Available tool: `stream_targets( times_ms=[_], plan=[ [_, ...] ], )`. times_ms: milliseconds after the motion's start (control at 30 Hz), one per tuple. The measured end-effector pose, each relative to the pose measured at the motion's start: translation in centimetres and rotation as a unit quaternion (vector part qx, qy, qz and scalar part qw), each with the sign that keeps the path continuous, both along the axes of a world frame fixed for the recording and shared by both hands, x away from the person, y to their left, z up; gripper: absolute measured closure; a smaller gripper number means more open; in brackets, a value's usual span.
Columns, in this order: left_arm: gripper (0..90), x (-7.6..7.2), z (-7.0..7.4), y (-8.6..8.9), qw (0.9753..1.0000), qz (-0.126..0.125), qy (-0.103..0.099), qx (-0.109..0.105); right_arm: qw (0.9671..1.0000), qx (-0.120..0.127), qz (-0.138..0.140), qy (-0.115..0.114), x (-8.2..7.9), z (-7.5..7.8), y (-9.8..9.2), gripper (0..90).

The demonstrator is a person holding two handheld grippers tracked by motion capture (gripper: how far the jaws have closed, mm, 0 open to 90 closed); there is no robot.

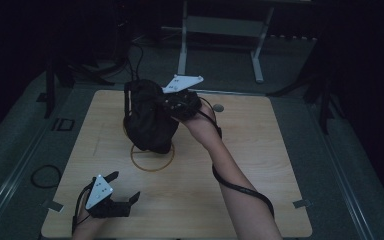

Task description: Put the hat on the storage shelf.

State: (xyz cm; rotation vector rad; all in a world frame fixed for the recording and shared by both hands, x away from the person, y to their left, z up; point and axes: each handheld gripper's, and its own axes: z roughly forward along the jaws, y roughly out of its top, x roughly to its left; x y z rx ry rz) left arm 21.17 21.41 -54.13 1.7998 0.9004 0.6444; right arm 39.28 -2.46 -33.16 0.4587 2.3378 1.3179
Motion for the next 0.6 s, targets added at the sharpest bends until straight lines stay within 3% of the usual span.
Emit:
stream_targets(
  times_ms=[200, 267, 333, 600],
  plan=[
    [2.3, 0.0, -0.2, 0.1, 1.0, -0.002, 0.004, -0.004, 0.9998, -0.017, 0.008, -0.002, -0.3, -0.5, 1.3, 86.4],
    [2.3, 0.1, -0.2, 0.0, 1.0, -0.003, 0.005, -0.004, 0.9997, 0.005, 0.018, 0.018, 0.0, -0.7, 1.2, 78.6],
    [2.3, 0.0, -0.2, 0.0, 1.0, -0.004, 0.005, -0.003, 0.9995, 0.01, 0.022, 0.022, 0.1, -0.8, 1.2, 75.0],
    [2.3, 0.0, -0.2, -0.2, 0.9999, -0.008, 0.007, -0.004, 0.9997, 0.008, 0.02, 0.009, -0.3, -1.1, 1.6, 61.1]
  ],
)
